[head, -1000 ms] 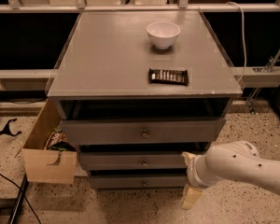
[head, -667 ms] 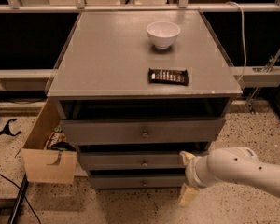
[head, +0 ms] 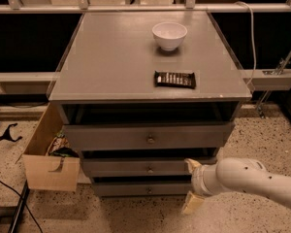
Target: Open middle drawer
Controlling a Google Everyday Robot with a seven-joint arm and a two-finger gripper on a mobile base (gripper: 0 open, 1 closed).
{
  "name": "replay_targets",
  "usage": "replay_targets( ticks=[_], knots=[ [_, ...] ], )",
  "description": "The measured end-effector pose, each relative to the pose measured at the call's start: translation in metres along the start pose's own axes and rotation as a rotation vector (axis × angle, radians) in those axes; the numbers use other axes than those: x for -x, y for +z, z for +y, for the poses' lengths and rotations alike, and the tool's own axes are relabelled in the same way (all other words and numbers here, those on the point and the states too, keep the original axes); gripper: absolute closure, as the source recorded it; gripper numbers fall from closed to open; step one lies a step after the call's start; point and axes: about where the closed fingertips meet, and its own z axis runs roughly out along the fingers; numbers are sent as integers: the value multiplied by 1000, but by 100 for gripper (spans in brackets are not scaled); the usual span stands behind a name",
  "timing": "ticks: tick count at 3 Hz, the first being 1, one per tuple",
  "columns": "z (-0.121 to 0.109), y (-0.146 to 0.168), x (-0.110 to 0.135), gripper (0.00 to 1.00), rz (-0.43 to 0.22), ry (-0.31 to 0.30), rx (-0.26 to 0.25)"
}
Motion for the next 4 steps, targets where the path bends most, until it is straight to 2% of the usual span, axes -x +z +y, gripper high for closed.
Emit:
replay_targets(
  ticks=[4],
  knots=[
    [-36,61,-1,0,-68,-71,-37]
  ],
)
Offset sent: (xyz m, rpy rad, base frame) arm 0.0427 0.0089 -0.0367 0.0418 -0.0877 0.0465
